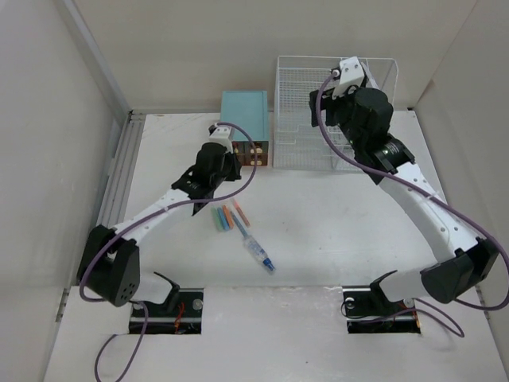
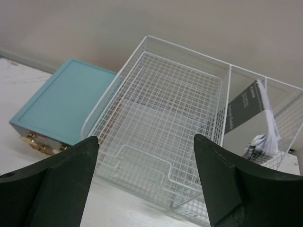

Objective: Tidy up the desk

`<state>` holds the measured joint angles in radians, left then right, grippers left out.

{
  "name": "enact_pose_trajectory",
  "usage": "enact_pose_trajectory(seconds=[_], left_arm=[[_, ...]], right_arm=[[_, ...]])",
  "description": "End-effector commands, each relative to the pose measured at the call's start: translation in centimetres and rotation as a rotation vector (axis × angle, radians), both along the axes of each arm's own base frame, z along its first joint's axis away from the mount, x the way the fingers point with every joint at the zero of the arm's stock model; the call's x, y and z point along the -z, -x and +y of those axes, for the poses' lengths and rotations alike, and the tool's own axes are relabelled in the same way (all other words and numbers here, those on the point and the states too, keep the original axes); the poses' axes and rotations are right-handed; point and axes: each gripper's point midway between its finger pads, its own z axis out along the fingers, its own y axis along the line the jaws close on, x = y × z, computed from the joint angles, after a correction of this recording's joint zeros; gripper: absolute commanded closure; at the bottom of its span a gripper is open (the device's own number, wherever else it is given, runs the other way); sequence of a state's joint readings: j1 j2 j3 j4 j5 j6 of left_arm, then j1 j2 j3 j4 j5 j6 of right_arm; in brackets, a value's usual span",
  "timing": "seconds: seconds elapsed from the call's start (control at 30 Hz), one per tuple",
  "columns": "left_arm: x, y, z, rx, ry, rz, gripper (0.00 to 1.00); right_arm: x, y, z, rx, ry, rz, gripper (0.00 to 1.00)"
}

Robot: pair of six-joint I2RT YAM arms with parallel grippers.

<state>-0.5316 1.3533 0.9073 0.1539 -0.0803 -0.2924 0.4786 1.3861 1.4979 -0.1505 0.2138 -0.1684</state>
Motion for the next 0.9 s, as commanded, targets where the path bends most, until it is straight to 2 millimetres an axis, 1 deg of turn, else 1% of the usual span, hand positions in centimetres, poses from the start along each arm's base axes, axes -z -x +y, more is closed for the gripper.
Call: enact_pose_trajectory(seconds=[0.0,0.03,0.07,0.1,0.13,0.17,0.2,0.23,0.27,0.3,0.33,0.4,0.43,0.47,0.5,0.53,0.57,0.6,0.63,0.67,0.7,0.73,0.77,0.8,0.83,0.87], left_arm=[[-3.1,-2.0,-1.8,0.002,0.056,-0.071,0.94],[-2.0,-2.6,-1.9,-0.013,0.046,-0.048,0.94],[-2.6,-3.2,-2.4,-0.020,0.046,-0.061,0.91],[-2.5,-3.4,-2.8,-0.021,0.041,-0.060,0.85],[-2.1,-3.7,-2.8,-0.032,0.030,-0.052,0.78],[-1.2,-4.1,-3.2,-0.046,0.008,-0.040,0.75],[-1.6,-4.4,-3.6,-0.053,0.002,-0.044,0.70],[-1.2,-4.7,-3.5,-0.069,-0.003,-0.030,0.67],[-0.4,-5.2,-3.5,-0.082,-0.017,-0.019,0.63],[-0.7,-5.4,-3.8,-0.092,-0.025,-0.025,0.59],[-0.4,-5.3,-4.2,-0.094,-0.038,-0.019,0.54],[-0.4,-5.8,-4.2,-0.127,-0.047,-0.023,0.49],[-0.2,-5.8,-4.6,-0.130,-0.057,-0.023,0.47],[0.0,-5.8,-4.3,-0.143,-0.068,-0.020,0.47],[0.0,-5.9,-4.6,-0.141,-0.081,-0.026,0.47],[0.0,-6.3,-4.5,-0.160,-0.088,-0.032,0.47],[0.6,-6.0,-4.7,-0.160,-0.106,-0.021,0.47],[0.3,-6.4,-4.7,-0.174,-0.106,-0.030,0.47],[0.7,-6.5,-5.0,-0.179,-0.119,-0.028,0.47],[0.5,-6.8,-5.0,-0.193,-0.126,-0.031,0.47],[0.7,-7.0,-4.8,-0.205,-0.137,-0.028,0.47],[1.4,-7.0,-5.1,-0.214,-0.161,-0.021,0.47],[0.7,-7.6,-5.3,-0.227,-0.154,-0.036,0.47],[1.1,-7.3,-5.6,-0.224,-0.174,-0.024,0.47],[1.2,-7.5,-5.6,-0.235,-0.177,-0.017,0.47],[1.1,-8.0,-5.6,-0.254,-0.189,-0.020,0.47]], right_arm=[[-0.9,0.8,1.3,-0.098,-0.032,-0.032,0.14],[-0.9,0.8,1.3,-0.098,-0.041,-0.030,0.14],[-1.3,1.1,1.3,-0.108,-0.045,-0.038,0.14],[-1.3,1.2,1.3,-0.108,-0.045,-0.038,0.14],[-1.3,1.2,1.3,-0.108,-0.053,-0.035,0.14],[-1.6,1.4,1.2,-0.108,-0.057,-0.043,0.14],[-1.7,1.4,1.2,-0.108,-0.057,-0.044,0.14],[-1.2,1.4,1.2,-0.108,-0.054,-0.035,0.14],[-1.2,1.4,1.2,-0.108,-0.053,-0.035,0.14],[-1.2,1.4,1.2,-0.108,-0.053,-0.035,0.14],[-1.6,1.6,1.1,-0.108,-0.057,-0.043,0.14],[-1.6,1.6,1.1,-0.108,-0.057,-0.044,0.14],[-1.6,1.6,1.1,-0.108,-0.057,-0.044,0.14],[-1.6,1.6,1.1,-0.108,-0.057,-0.044,0.14],[-1.6,1.6,1.1,-0.108,-0.057,-0.044,0.14],[-1.6,1.6,1.1,-0.108,-0.066,-0.041,0.14],[-1.6,1.6,1.1,-0.108,-0.066,-0.041,0.14],[-2.0,1.9,1.0,-0.108,-0.070,-0.049,0.14],[-2.0,1.9,1.0,-0.108,-0.070,-0.049,0.14],[-2.0,1.9,1.0,-0.108,-0.070,-0.049,0.14],[-2.4,2.2,0.9,-0.108,-0.074,-0.059,0.14],[-2.8,2.5,0.7,-0.108,-0.078,-0.067,0.14],[-2.8,2.5,0.9,-0.119,-0.078,-0.067,0.14],[-2.8,2.6,0.9,-0.119,-0.086,-0.064,0.14],[-3.2,2.8,0.8,-0.119,-0.090,-0.073,0.14],[-2.7,2.8,0.8,-0.119,-0.086,-0.064,0.14]])
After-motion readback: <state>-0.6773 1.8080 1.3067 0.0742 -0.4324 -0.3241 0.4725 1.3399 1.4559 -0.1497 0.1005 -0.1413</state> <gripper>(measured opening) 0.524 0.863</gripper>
